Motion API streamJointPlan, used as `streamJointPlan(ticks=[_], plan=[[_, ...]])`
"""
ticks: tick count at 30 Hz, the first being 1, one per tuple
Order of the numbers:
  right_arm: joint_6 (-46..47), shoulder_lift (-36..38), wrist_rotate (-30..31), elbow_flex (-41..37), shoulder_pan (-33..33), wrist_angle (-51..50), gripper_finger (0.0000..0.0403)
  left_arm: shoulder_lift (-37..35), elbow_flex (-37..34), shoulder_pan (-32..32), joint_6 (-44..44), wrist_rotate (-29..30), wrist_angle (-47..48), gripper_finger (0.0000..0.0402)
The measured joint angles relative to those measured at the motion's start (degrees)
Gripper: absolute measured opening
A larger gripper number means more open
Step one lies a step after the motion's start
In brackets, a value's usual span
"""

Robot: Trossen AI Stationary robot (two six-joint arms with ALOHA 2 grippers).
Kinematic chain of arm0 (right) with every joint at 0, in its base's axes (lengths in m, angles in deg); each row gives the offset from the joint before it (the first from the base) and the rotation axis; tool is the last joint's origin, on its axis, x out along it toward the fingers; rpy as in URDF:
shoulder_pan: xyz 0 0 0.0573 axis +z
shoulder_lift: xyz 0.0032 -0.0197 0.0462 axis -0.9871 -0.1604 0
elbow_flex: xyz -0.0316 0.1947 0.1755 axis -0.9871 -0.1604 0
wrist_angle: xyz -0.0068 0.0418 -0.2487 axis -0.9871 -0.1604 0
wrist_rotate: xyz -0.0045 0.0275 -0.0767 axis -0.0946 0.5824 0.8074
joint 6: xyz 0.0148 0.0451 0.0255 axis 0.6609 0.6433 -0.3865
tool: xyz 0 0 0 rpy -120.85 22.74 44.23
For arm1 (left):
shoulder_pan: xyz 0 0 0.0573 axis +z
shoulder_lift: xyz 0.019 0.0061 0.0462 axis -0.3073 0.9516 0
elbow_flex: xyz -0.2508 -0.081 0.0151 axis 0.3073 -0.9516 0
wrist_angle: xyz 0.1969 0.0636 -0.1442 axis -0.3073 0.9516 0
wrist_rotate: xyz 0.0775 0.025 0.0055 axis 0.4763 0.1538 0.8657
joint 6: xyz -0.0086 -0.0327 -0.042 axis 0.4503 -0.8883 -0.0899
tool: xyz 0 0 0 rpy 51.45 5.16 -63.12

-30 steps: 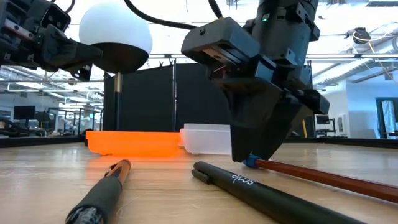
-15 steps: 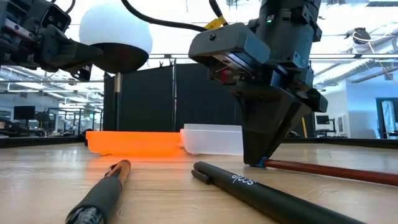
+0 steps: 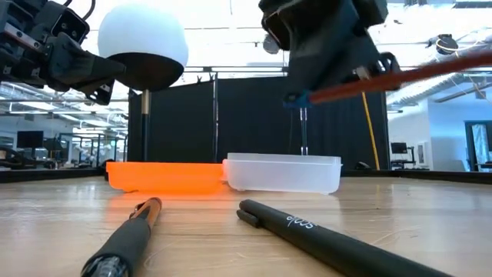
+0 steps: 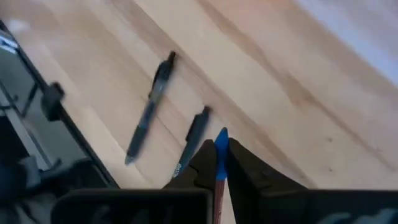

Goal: Pick & place school supplies into a supply box
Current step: Put the brown pencil into the orange supply box

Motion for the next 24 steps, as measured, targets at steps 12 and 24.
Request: streamJointPlan(ticks=[12,24], plan=[[-9.2,10.4,23.1,0.0,-10.1,2.1,0.001,0.0,0.0,0.0,-2.5,-0.1,0.0,0.0019],[-14.9,9.8,11.5,-10.4,-28.5,13.7,0.001,0.0,0.0,0.0,-2.9,-0.1,1.4,0.0019]])
